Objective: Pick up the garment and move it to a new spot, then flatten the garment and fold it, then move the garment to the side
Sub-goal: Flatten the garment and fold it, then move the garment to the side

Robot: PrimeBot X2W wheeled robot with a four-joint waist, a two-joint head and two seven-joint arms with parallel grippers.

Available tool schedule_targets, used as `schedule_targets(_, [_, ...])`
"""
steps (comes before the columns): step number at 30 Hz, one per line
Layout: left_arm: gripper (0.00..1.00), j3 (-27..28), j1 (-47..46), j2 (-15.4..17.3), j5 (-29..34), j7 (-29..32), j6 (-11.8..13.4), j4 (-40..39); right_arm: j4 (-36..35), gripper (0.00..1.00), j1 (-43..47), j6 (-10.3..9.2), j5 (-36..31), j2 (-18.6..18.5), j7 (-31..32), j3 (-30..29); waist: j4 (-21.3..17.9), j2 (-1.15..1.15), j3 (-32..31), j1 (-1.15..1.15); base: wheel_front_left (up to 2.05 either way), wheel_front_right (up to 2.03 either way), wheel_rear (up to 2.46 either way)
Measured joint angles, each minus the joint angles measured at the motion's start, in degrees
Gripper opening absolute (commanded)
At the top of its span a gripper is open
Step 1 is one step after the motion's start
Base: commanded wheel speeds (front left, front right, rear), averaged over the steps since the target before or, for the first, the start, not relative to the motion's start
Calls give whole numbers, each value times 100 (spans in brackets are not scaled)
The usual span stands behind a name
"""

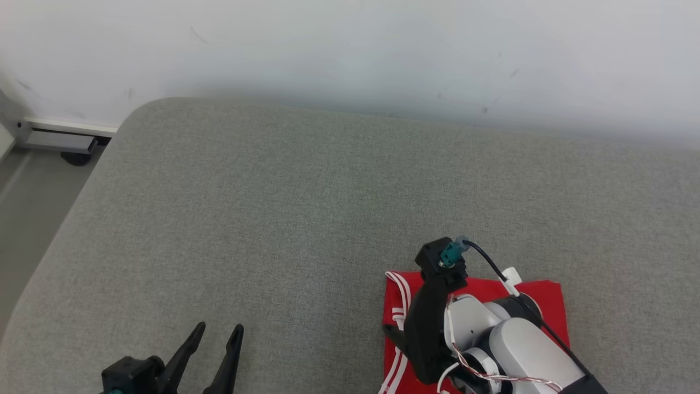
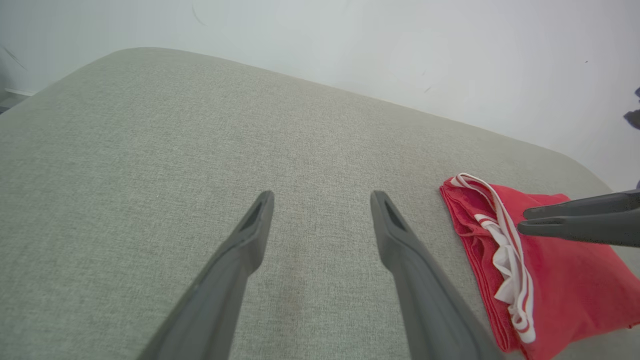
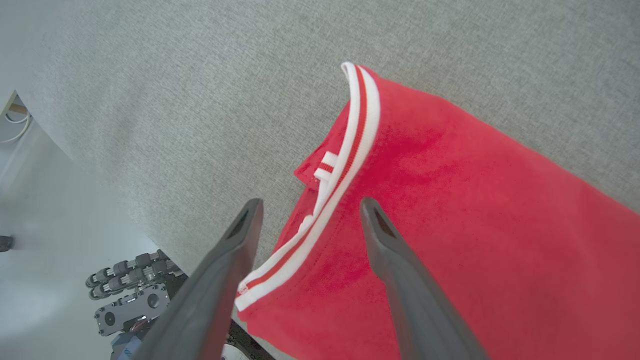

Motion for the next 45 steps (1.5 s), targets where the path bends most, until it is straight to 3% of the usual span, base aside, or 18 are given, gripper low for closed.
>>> schedule_targets(8, [100, 1, 15, 33, -7, -24, -1, 22, -245, 100, -110, -23, 322, 5, -582, -71, -66, 0, -107, 0, 0, 0, 0])
schedule_targets(13, [100, 26, 59, 88, -5, -69, 4, -4, -459, 100, -66, -75, -20, -67, -1122, -483, -152, 0, -156, 0, 0, 0, 0])
schedule_targets(19, [100, 86, 154, 146, -5, -121, 57, -54, -851, 100, 212, -113, -526, -621, -1833, -802, -277, 0, -224, 0, 0, 0, 0])
schedule_targets(28, [100, 121, 249, 211, 7, -171, 111, -224, -1424, 100, 953, -116, -806, -726, -2860, -1284, -550, 0, -269, 0, 0, 0, 0])
schedule_targets(36, [100, 100, 239, 231, 21, -165, 112, -344, -1182, 100, 1814, -122, -993, -569, -3105, -1998, -724, 0, -180, 0, 0, 0, 0])
schedule_targets(45, [100, 22, 91, 218, 38, -86, 104, -397, -766, 100, 1946, -125, -993, -261, -2984, -2528, -696, 0, 14, 0, 0, 0, 0])
